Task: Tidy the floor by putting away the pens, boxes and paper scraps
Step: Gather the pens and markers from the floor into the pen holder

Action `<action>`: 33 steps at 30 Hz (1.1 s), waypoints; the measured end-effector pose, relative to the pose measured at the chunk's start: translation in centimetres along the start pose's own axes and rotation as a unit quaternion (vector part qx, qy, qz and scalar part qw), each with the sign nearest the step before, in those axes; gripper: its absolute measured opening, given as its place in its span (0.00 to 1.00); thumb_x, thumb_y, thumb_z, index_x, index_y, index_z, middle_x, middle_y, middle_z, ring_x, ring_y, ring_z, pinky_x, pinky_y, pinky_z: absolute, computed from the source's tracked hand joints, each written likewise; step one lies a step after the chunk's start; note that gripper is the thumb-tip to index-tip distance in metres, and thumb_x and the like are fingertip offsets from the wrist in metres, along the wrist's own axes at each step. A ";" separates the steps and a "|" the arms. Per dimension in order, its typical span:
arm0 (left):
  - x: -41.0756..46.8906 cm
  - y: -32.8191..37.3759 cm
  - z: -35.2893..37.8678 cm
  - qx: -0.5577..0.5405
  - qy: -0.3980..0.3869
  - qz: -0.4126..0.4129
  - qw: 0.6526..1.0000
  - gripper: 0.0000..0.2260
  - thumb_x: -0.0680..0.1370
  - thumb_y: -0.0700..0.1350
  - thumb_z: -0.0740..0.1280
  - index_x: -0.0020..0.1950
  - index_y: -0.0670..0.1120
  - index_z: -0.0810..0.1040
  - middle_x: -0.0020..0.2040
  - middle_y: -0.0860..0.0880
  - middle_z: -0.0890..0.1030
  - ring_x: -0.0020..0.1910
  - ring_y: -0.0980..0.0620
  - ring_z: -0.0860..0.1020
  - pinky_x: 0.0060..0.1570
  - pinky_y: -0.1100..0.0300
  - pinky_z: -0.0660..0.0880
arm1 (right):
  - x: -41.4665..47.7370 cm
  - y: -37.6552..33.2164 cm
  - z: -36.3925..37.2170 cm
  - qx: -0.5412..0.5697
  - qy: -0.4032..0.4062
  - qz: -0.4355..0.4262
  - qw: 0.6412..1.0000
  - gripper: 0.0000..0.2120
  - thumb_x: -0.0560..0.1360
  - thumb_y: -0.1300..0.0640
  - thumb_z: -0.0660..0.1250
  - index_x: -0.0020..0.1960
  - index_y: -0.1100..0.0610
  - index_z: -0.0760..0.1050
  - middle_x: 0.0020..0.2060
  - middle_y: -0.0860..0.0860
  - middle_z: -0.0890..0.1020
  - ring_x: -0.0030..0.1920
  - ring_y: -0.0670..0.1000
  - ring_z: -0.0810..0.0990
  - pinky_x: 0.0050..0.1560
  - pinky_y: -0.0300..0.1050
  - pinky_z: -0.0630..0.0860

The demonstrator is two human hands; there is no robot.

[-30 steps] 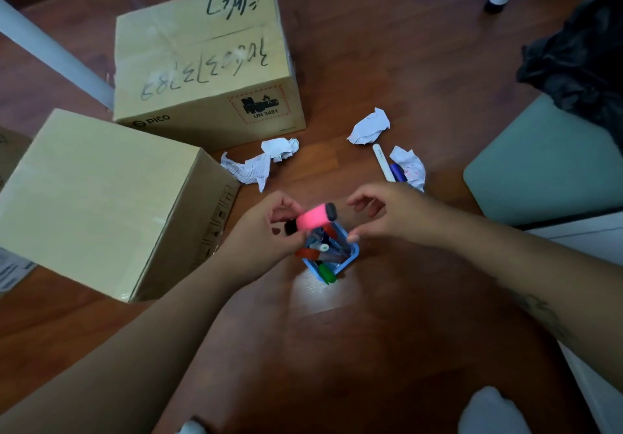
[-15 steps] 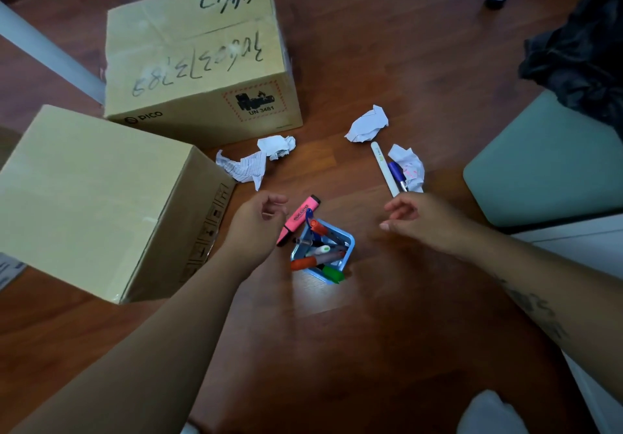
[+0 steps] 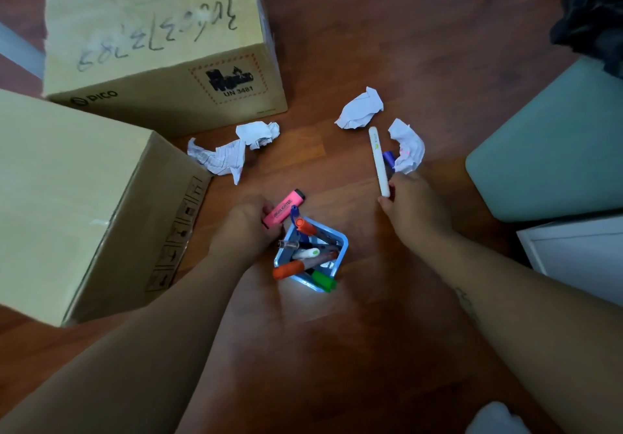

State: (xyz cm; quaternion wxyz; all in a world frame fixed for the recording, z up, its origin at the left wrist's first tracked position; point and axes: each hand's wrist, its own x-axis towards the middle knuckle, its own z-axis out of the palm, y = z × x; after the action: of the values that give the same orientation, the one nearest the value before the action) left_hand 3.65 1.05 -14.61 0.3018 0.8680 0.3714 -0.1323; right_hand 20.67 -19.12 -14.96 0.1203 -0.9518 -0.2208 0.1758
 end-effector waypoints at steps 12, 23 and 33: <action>-8.3 5.2 -8.5 -0.400 0.075 -0.017 0.913 0.09 0.76 0.41 0.73 0.54 0.43 0.79 0.44 0.45 0.86 0.39 0.55 0.82 0.38 0.68 0.77 | -0.9 0.3 -1.9 0.013 -0.104 0.056 0.993 0.13 0.73 0.54 0.70 0.48 0.64 0.78 0.47 0.61 0.81 0.39 0.56 0.74 0.37 0.43 0.66; -12.4 7.8 -6.0 -0.364 0.044 0.025 0.930 0.07 0.76 0.35 0.71 0.50 0.44 0.76 0.47 0.52 0.83 0.46 0.66 0.81 0.42 0.73 0.75 | -6.7 -0.4 -16.1 0.097 -0.064 -0.067 0.991 0.05 0.73 0.57 0.69 0.39 0.56 0.79 0.29 0.48 0.81 0.29 0.47 0.77 0.33 0.44 0.74; -11.4 6.0 -4.9 -0.204 0.027 0.045 0.978 0.08 0.72 0.41 0.74 0.49 0.44 0.78 0.47 0.43 0.80 0.46 0.53 0.78 0.45 0.59 0.74 | -10.1 -6.3 -17.1 -0.057 -0.160 -0.194 0.966 0.09 0.73 0.53 0.66 0.44 0.59 0.78 0.38 0.55 0.81 0.41 0.56 0.79 0.40 0.50 0.74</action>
State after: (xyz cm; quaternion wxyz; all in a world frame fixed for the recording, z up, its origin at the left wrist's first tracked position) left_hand 0.13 -5.58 -3.04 0.4676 0.8074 0.3594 -0.0163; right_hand 16.40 -20.93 5.35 0.0606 -0.8557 -0.4269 0.2862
